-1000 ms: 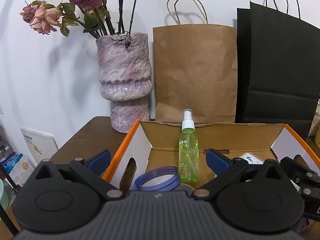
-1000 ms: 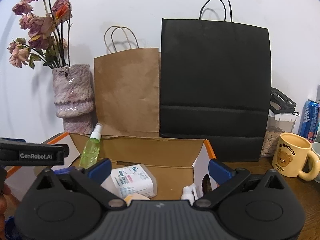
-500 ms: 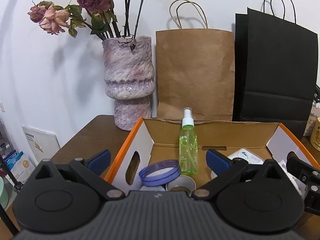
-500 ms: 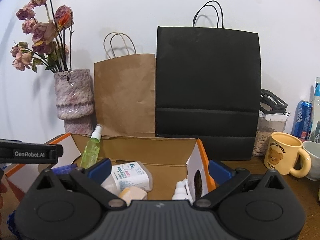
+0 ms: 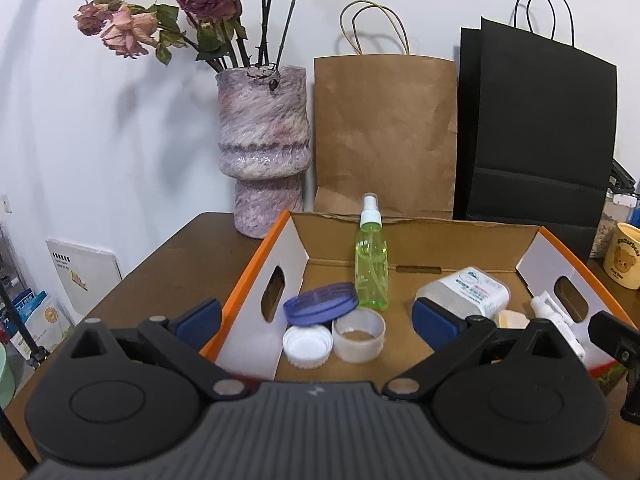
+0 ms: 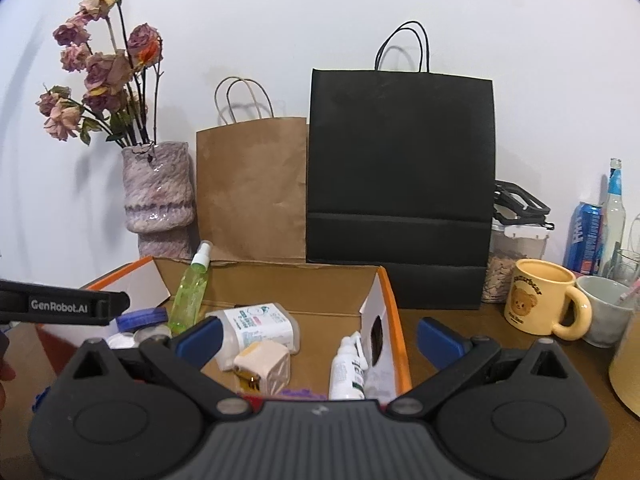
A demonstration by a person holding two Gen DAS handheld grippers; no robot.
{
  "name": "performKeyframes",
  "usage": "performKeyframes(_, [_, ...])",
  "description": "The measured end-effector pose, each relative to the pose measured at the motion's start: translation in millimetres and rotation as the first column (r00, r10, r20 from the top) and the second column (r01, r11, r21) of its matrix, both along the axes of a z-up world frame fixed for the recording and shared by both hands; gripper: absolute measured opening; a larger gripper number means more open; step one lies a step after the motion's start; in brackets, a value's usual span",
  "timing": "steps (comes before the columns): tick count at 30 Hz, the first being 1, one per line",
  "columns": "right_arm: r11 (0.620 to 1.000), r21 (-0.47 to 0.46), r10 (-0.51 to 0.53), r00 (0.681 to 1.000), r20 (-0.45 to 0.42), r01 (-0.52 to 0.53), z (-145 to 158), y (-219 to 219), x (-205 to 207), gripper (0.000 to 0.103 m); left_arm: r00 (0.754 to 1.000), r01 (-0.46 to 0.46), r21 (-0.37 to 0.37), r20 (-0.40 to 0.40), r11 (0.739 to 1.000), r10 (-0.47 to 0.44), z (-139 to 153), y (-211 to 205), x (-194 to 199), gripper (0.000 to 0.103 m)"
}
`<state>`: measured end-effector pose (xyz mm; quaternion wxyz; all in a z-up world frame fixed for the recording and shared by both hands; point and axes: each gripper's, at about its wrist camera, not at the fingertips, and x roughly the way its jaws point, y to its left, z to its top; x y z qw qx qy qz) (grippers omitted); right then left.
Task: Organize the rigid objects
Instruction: 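Withdraw both tools from the box toward the remaining caps, then grasp the small white cap with the right tool while the left tool grasps the blue bottle cap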
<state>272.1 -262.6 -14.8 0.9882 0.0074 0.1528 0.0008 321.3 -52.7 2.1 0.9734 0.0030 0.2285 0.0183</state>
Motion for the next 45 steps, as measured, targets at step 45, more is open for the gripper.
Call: performKeyframes(45, [0.998,-0.023,0.051,0.985,-0.162,-0.056,-26,3,-98,0.103,0.986,0.051,0.019,-0.160,0.999,-0.047,-35,18,-108,0.103])
